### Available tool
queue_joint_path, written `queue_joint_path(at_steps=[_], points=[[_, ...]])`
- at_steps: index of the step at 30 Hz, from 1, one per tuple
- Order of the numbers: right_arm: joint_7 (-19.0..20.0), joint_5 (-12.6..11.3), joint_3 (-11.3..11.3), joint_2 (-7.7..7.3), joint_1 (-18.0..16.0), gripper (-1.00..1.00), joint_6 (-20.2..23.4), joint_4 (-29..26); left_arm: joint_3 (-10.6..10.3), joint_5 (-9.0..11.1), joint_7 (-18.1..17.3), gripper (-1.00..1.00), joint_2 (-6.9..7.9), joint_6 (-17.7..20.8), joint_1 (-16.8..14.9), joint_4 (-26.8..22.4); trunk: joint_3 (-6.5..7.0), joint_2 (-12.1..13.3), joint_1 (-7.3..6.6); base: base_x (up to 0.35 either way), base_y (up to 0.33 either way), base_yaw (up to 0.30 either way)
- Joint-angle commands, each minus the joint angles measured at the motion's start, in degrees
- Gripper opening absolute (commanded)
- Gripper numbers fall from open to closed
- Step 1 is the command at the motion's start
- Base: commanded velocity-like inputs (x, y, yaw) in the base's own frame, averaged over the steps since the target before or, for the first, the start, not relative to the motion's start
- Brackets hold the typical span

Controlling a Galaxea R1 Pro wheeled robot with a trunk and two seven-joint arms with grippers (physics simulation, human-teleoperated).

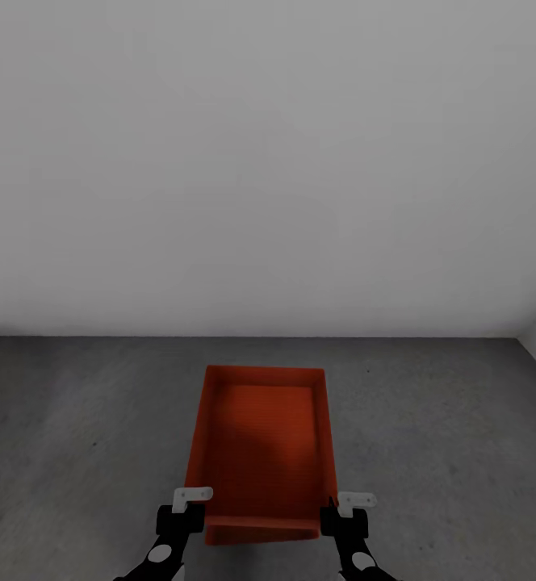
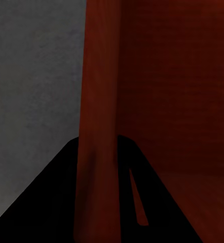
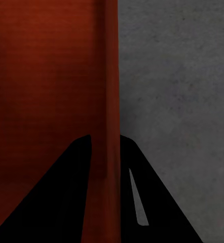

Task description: Move the two storage containers from the living room to the garage. In the garage, place one container on the floor and stack the other container on top of it (either order is fine).

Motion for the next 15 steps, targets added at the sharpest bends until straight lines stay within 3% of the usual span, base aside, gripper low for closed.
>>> queue_joint_path(at_steps=[1,15], points=[[0.7,1.1,-1.2,0.02,-0.1,-1.00,-0.4,-3.6,-0.1,0.2,0.6,-1.00,0.07,0.0,0.0,0.1,-0.06,0.0,0.01,0.000,0.000,0.000],[0.7,1.1,-1.2,0.00,-0.1,-1.00,-0.4,-3.6,-0.1,0.2,0.6,-1.00,0.07,0.0,0.0,0.2,-0.06,0.0,0.01,0.000,0.000,0.007]])
